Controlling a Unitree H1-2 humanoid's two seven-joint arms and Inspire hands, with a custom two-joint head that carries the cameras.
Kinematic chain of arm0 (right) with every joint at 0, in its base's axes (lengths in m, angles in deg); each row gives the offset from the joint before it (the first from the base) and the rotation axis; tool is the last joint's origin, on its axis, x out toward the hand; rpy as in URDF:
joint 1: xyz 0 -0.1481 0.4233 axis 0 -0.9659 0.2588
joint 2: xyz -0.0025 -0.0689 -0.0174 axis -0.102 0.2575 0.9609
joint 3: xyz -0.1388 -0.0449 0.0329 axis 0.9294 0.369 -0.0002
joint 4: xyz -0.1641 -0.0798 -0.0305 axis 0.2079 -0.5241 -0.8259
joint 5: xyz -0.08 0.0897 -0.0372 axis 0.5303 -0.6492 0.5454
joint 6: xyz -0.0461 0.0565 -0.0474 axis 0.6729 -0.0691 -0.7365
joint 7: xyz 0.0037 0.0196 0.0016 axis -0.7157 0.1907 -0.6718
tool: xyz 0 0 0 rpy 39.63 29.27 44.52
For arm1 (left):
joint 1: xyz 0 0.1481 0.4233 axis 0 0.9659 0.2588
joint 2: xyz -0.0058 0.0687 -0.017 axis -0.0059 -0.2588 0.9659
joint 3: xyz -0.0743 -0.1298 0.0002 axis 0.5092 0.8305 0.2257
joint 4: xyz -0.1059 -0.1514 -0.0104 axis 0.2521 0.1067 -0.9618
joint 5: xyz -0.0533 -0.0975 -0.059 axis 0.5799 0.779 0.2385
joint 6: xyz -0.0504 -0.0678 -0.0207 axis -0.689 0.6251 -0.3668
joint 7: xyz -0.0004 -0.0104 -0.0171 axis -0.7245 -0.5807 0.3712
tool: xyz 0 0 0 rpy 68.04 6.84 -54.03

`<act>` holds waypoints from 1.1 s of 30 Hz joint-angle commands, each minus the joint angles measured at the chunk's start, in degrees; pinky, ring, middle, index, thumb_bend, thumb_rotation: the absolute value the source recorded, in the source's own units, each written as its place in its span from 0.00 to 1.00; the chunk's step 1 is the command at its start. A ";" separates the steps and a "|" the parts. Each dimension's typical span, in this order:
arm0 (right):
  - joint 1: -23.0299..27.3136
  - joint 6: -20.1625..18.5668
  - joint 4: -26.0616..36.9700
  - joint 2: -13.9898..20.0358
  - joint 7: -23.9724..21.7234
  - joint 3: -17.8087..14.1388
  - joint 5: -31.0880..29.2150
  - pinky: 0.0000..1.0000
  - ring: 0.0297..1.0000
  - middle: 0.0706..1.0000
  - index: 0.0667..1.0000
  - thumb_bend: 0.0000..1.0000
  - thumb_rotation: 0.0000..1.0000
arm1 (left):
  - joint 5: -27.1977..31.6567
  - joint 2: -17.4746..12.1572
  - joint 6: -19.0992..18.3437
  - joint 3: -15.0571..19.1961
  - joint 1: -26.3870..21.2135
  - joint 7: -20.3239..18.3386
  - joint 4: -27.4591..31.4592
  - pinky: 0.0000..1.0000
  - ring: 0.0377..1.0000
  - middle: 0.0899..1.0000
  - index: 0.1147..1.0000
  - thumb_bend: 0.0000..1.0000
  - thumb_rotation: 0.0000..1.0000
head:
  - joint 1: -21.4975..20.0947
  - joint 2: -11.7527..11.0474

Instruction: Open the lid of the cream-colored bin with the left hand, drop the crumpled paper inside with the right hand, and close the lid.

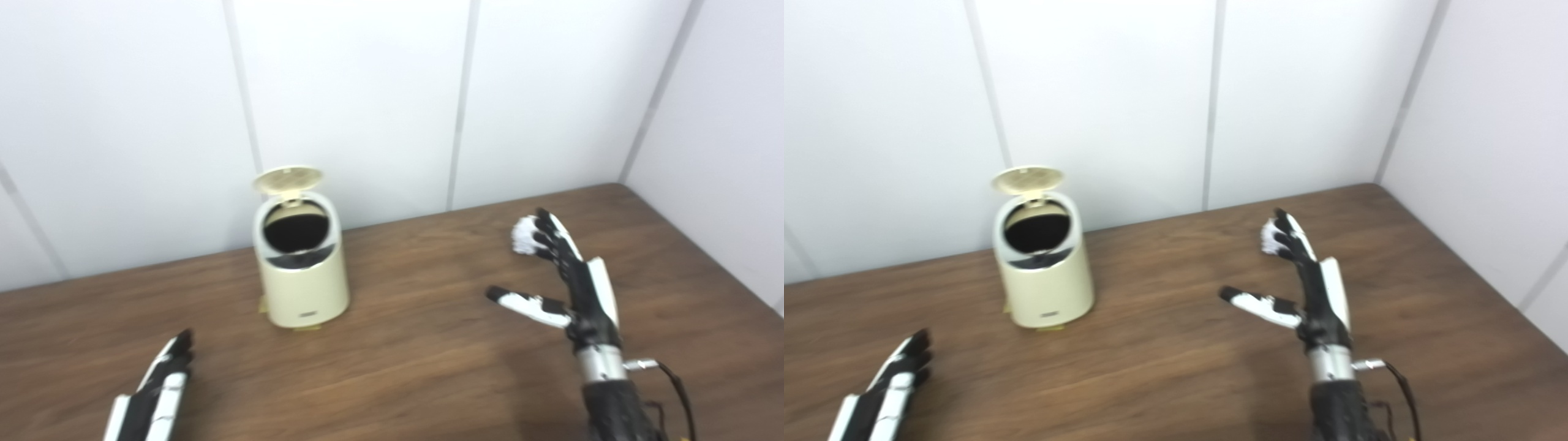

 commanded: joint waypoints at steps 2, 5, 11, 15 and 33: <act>2.33 -3.31 4.64 2.05 1.10 -2.08 4.26 0.76 0.88 0.90 0.90 0.83 0.27 | -0.26 -0.50 0.07 -0.45 -1.67 0.30 1.66 1.00 0.98 0.98 0.99 0.38 0.94 | -0.72 0.12; 4.06 -10.00 7.43 3.16 -0.20 -2.80 9.16 0.74 0.88 0.91 0.91 0.84 0.30 | -0.09 -0.71 -1.31 -0.38 -1.81 0.29 2.47 1.00 0.99 0.98 0.99 0.39 0.94 | -1.41 0.49; 8.71 -14.02 3.38 8.20 -1.34 -3.09 12.51 0.74 0.86 0.91 0.91 0.88 0.19 | 0.14 -1.50 -3.13 -0.07 -1.58 0.04 3.92 1.00 0.97 0.97 0.99 0.38 0.92 | -1.17 1.03; 12.53 -15.40 -2.10 12.55 -4.02 -1.77 12.37 0.71 0.84 0.88 0.89 0.91 0.15 | -0.05 -1.56 -4.33 -0.37 -1.26 0.13 5.67 1.00 0.97 0.97 0.99 0.33 0.90 | -0.06 1.87; 30.23 -16.55 -34.34 18.52 -8.97 10.31 11.82 0.67 0.82 0.87 0.87 0.95 0.15 | -0.19 -2.02 -9.15 -1.13 -1.22 -0.15 8.82 1.00 0.99 0.98 1.00 0.29 0.86 | 1.19 2.26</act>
